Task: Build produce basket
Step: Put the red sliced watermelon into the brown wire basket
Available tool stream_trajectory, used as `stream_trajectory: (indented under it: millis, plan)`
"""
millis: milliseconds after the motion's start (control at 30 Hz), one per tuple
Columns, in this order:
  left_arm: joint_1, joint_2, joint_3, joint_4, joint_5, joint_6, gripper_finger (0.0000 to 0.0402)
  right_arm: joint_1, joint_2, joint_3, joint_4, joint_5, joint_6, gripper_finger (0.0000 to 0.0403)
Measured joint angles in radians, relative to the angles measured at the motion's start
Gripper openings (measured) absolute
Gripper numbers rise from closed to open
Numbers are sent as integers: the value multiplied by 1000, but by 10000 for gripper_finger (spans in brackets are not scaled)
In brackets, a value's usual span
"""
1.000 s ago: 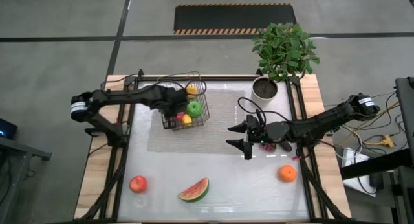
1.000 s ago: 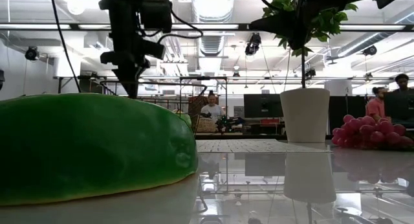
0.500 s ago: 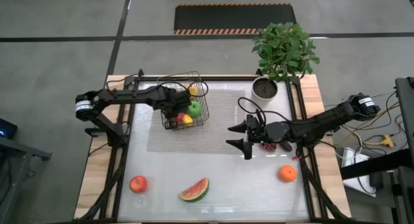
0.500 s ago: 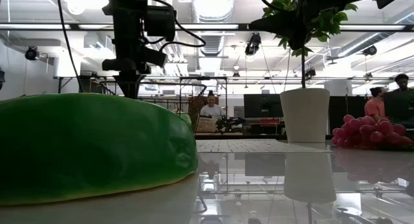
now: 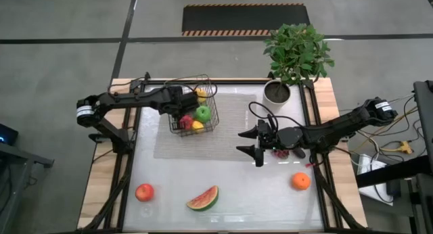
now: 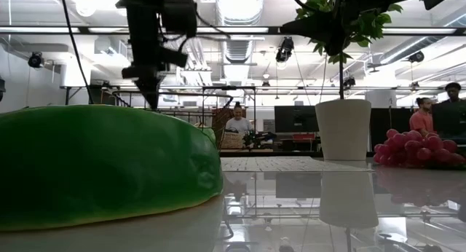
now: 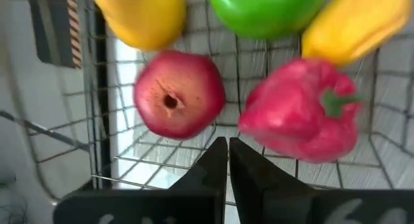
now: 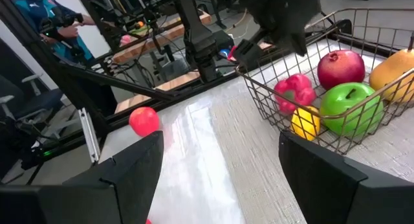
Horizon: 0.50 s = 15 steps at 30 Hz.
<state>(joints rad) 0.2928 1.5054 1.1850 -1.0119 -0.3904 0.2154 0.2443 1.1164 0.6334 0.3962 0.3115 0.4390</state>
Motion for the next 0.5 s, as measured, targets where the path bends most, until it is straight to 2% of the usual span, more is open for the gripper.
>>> stream_trajectory:
  millis: [200, 333, 500]
  plan:
    - [-106, -119, 54, 53, 8, -81, 0, 13, 0, 0, 1, -5, -100, 288]
    - [-248, -230, 27, 214, 17, -133, 0, 49, 28, 0, 25, -61, -167, 281]
    - [-432, -328, -68, 507, 18, -157, 0, 99, 136, 43, 54, -84, -201, 264]
